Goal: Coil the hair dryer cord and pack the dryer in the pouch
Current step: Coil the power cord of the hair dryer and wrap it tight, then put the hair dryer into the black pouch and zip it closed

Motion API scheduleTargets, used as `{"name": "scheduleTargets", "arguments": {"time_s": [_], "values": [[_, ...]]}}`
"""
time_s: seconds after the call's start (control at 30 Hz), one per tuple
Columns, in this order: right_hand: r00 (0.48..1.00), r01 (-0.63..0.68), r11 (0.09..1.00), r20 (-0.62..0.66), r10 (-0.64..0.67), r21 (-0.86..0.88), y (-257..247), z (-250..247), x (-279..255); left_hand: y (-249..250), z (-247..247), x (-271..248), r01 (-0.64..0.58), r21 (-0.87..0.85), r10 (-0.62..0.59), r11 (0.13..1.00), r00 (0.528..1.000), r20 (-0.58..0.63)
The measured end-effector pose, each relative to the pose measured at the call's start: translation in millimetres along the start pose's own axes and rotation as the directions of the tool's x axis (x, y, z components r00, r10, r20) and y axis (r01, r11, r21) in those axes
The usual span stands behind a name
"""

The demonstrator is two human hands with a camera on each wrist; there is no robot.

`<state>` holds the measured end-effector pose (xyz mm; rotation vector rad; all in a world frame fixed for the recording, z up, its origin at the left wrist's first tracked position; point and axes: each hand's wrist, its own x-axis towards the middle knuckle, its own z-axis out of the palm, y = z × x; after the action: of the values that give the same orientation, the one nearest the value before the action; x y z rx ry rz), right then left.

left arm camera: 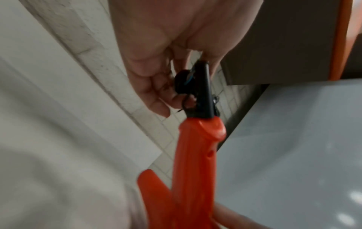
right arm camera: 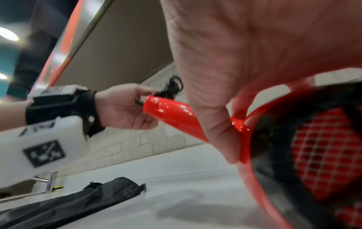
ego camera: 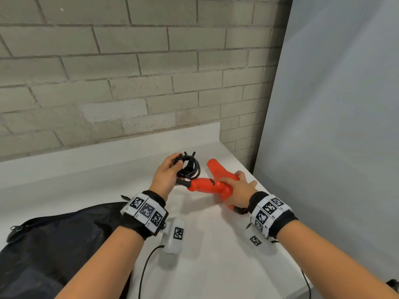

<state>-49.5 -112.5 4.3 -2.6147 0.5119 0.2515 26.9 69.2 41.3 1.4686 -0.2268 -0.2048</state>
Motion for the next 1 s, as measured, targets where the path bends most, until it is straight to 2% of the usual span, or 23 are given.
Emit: {"name": "scheduleTargets", "arguments": {"time_s": [0.07, 0.13, 0.2, 0.3, 0.37, 0.43, 0.63, 0.73, 0.87, 1.0], "values": [[0.999, 0.037, 0.998, 0.004, -0.037, -0.041, 5.2, -1.2, -0.2, -12.4, -10.3, 3.5, 0.102, 0.135, -0.100, 0.986, 0.995, -0.023], [0.998, 0.059, 0.994, 0.012, -0.058, -0.093, 6.5, -1.6, -0.9, -22.8, -18.4, 6.8, 0.180, 0.308, -0.178, 0.934, 0.983, -0.035], [0.997, 0.081, 0.983, 0.020, -0.079, -0.163, 6.3, -1.0, -1.2, -30.3, -24.8, 9.5, 0.222, 0.498, -0.217, 0.838, 0.974, -0.069], [0.992, 0.129, 0.972, 0.024, -0.127, -0.198, 5.4, -0.9, -1.8, -37.2, -31.7, 14.8, 0.207, 0.731, -0.220, 0.650, 0.972, -0.080], [0.987, 0.159, 0.968, 0.018, -0.158, -0.195, 5.7, -1.1, -2.1, -41.4, -35.3, 18.4, 0.212, 0.797, -0.275, 0.565, 0.960, -0.060], [0.983, 0.183, 0.962, 0.018, -0.183, -0.205, 6.9, -1.4, -1.9, -46.5, -37.4, 21.5, 0.249, 0.811, -0.336, 0.529, 0.939, -0.069], [0.966, 0.258, 0.931, 0.079, -0.246, -0.257, 11.5, -3.2, 2.6, -56.7, -35.3, 27.0, 0.279, 0.894, -0.417, 0.352, 0.901, -0.117], [0.959, 0.281, 0.917, 0.107, -0.261, -0.282, 10.2, -4.5, 3.8, -56.3, -35.3, 24.9, 0.304, 0.888, -0.435, 0.345, 0.890, -0.136], [0.957, 0.288, 0.904, 0.126, -0.261, -0.318, 7.3, -4.5, 5.9, -56.5, -37.3, 19.5, 0.384, 0.817, -0.403, 0.430, 0.892, -0.207], [0.955, 0.294, 0.890, 0.144, -0.259, -0.348, 6.1, -2.6, 8.2, -54.7, -33.4, 7.3, 0.375, 0.821, -0.405, 0.430, 0.893, -0.196]]}}
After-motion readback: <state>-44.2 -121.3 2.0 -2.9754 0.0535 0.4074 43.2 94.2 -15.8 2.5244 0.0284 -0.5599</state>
